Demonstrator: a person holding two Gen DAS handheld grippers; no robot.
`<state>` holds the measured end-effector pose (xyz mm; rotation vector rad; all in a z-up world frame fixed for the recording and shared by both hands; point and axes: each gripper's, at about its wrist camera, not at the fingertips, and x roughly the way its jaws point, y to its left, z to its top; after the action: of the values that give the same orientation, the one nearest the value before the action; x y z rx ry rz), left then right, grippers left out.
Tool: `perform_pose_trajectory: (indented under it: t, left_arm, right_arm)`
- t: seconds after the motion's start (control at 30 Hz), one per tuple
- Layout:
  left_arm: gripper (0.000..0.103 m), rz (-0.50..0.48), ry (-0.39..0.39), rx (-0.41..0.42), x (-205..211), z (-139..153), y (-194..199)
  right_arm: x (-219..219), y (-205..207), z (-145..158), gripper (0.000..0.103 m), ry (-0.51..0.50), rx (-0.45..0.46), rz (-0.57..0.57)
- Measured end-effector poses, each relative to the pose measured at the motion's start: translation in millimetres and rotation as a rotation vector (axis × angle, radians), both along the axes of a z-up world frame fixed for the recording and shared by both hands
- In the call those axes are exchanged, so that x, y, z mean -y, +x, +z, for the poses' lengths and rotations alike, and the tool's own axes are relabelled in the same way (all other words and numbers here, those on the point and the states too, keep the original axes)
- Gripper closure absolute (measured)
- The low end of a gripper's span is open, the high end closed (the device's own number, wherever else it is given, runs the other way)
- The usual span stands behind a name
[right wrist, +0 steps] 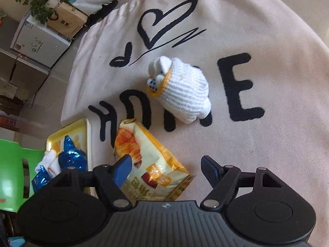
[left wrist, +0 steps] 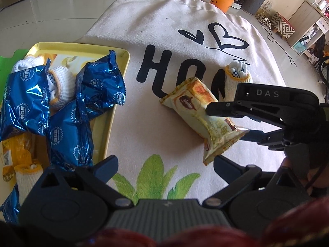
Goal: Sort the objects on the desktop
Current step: 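Close the right tool on the white glove and lift it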
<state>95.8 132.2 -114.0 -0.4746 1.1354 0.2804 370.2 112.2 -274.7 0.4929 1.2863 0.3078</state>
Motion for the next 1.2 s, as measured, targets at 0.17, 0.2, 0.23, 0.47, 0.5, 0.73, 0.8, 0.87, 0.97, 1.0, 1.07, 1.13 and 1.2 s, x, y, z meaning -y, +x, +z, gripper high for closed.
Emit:
perform_pose_trajectory:
  t: [0.17,0.2,0.23,0.47,0.5,0.73,0.8,0.87,0.97,1.0,1.07,1.13,1.2]
  left_arm:
    - [0.001,-0.005,-0.001,-0.002,2,-1,0]
    - [0.001,-0.006,-0.002,-0.003,2,-2,0]
    - [0.001,-0.006,-0.004,-0.004,2,-3,0]
    - [0.001,-0.002,-0.016,-0.010,1,-6,3]
    - [0.001,0.000,-0.019,-0.009,1,-7,3]
    - [0.001,-0.004,-0.030,-0.015,3,-9,5]
    - [0.001,-0.005,-0.028,-0.017,3,-10,5]
    - [0.001,-0.002,-0.028,-0.022,2,-11,5]
    - [0.001,0.008,-0.034,-0.027,0,-13,5]
    - [0.001,0.009,-0.035,-0.028,0,-14,5]
    - [0.001,0.007,-0.034,-0.029,0,-14,5]
    - [0.001,0.010,-0.031,-0.028,-2,-14,4]
    - [0.001,0.019,-0.029,-0.027,-4,-13,4]
  right_arm:
    - [5,-1,15,0.028,-0.089,0.076,-0.009]
    - [7,5,15,0.028,-0.131,0.098,-0.023]
    - [9,7,16,0.028,-0.152,0.108,-0.028]
    - [16,27,9,0.028,-0.223,0.167,-0.044]
    - [16,29,9,0.028,-0.210,0.174,-0.046]
    - [5,43,6,0.028,-0.233,0.250,-0.042]
    - [4,45,3,0.028,-0.236,0.259,-0.043]
    - [3,45,0,0.034,-0.232,0.271,-0.032]
    - [0,45,-1,0.042,-0.238,0.291,-0.023]
    - [0,44,-1,0.044,-0.232,0.296,-0.022]
    - [0,45,-2,0.046,-0.220,0.298,-0.012]
    - [1,43,-3,0.047,-0.201,0.301,0.020]
    - [-1,40,-3,0.048,-0.183,0.301,0.058]
